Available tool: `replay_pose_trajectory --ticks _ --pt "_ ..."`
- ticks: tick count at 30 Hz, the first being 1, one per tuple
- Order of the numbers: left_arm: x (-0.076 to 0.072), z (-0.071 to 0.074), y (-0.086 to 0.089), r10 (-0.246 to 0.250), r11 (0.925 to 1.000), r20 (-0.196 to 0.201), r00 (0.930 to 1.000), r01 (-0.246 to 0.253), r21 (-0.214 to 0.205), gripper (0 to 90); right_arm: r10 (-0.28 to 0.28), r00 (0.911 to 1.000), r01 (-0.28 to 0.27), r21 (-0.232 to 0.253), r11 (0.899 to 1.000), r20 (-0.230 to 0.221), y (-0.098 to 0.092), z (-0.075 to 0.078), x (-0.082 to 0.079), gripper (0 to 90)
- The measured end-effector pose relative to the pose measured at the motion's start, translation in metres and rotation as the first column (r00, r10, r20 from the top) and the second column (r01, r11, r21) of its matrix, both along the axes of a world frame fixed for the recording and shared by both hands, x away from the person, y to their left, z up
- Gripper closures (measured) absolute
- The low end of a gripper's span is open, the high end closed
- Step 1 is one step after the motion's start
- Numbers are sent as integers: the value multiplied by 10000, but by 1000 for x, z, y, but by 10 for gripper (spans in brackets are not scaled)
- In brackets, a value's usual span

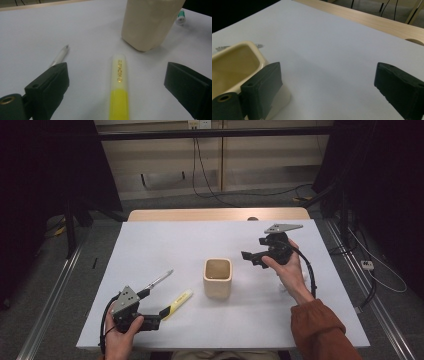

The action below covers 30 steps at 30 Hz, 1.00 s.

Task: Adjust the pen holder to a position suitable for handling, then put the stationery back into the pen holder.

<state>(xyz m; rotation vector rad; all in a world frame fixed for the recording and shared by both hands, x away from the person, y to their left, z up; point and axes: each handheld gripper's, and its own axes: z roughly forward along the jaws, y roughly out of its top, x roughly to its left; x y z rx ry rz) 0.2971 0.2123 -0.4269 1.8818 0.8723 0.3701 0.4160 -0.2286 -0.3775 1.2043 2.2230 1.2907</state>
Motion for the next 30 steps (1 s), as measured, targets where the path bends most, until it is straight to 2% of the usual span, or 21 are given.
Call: replay_pose_trajectory --ticks 3,6,9,11,13,23,30 --pt "1 -1 1 30 10000 -151 9999 -31 -80 57 -270 9995 273 -132 9995 187 -10 -2 -5 63" --pt "0 1 0 39 10000 -16 10000 -39 -60 57 -416 9990 417 -77 9991 159 -18 -4 -10 72" --pt "0 1 -3 -46 10000 5 10000 46 24 57 -471 9983 477 -143 9988 354 -26 -2 -15 68" --pt "0 1 -3 -94 9999 -21 10000 94 51 57 -712 9964 724 -240 9971 469 -30 0 -18 73" --pt "-1 1 -3 -92 10000 -17 10000 92 3 57 -857 9948 866 -142 9961 542 -35 1 -22 72" --pt "1 0 -1 -63 10000 -91 9999 63 -65 57 -532 9983 537 -242 9983 222 -49 -6 -36 57" --pt "0 1 0 -56 10000 -54 10000 56 -35 57 -520 9980 542 -610 9967 369 -54 -13 -51 65"
